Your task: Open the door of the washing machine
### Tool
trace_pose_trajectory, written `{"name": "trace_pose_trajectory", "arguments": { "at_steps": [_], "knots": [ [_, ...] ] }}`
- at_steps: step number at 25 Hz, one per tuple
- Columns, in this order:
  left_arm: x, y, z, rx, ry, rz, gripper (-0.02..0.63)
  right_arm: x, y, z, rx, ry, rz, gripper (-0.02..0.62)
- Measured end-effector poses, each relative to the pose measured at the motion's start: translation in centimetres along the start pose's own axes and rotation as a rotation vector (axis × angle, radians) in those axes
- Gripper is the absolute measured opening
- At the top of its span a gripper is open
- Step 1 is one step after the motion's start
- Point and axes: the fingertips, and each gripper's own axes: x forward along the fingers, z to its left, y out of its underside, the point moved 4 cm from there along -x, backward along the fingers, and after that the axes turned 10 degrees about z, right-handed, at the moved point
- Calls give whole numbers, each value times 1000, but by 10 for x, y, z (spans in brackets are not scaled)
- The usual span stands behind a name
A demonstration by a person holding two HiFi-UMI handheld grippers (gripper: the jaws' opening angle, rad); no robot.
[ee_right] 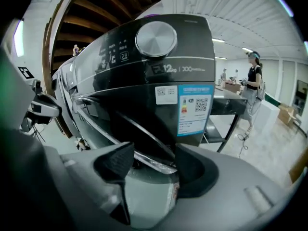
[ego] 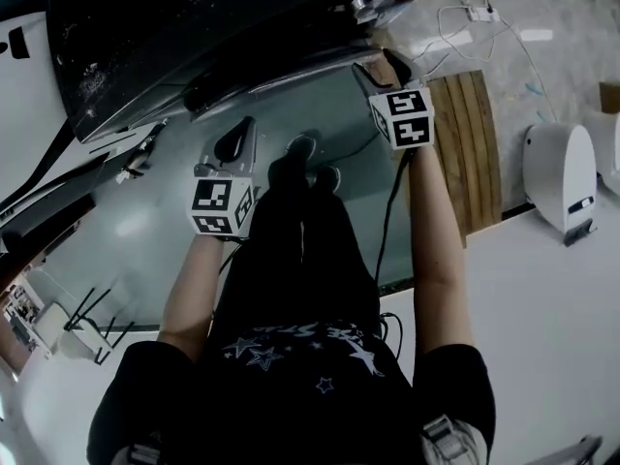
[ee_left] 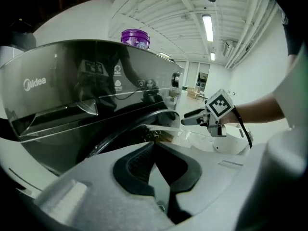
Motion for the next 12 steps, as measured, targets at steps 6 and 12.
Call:
{"name": "trace_pose_trajectory", "arguments": {
  "at_steps": [6,12],
  "knots": [
    [-8,17,11,-59,-67,6,11,25,-9,5,-252,-27,79,268],
    [-17,34,15,-96,-91,23,11,35,-9,14,-387,-51,134,258]
  ]
}}
